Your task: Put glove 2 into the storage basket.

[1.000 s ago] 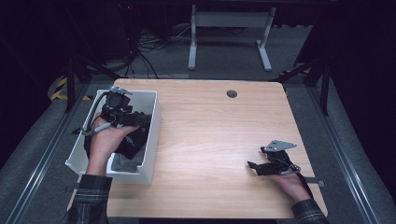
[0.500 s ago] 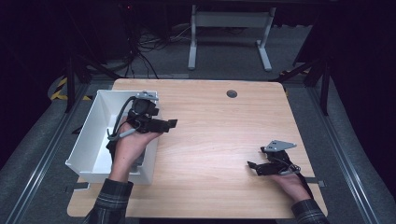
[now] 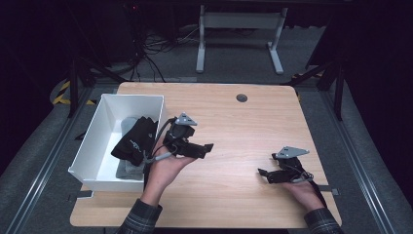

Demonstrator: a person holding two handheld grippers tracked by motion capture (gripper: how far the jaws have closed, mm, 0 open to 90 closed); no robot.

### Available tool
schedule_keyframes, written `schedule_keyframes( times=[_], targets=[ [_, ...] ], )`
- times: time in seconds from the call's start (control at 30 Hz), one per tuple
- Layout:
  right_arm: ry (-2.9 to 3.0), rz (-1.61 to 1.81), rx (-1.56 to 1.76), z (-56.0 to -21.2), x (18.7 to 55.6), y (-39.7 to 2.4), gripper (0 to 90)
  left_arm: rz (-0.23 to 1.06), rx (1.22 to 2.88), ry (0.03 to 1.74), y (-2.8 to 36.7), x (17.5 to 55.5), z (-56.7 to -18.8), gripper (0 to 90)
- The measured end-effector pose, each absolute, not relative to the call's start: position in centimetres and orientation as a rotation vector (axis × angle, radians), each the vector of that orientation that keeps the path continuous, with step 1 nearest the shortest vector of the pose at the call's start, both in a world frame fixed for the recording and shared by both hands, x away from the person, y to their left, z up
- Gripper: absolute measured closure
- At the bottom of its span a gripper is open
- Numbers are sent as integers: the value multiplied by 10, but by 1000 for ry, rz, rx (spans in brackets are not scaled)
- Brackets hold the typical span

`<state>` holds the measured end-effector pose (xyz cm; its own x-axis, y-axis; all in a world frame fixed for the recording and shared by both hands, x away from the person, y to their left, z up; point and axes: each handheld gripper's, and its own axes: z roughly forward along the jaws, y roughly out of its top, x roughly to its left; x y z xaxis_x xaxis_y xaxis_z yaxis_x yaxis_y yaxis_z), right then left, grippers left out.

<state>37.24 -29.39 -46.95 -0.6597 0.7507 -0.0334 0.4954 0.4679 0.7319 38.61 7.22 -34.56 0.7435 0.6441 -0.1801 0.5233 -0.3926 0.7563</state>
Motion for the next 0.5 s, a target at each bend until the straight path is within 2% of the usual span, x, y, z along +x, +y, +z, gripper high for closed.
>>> schedule_keyframes(
  times=[0.5],
  targets=[
    [2370,1011,1052,-469,372,-294,148,177,2181,769,43,365,-413,142]
  ],
)
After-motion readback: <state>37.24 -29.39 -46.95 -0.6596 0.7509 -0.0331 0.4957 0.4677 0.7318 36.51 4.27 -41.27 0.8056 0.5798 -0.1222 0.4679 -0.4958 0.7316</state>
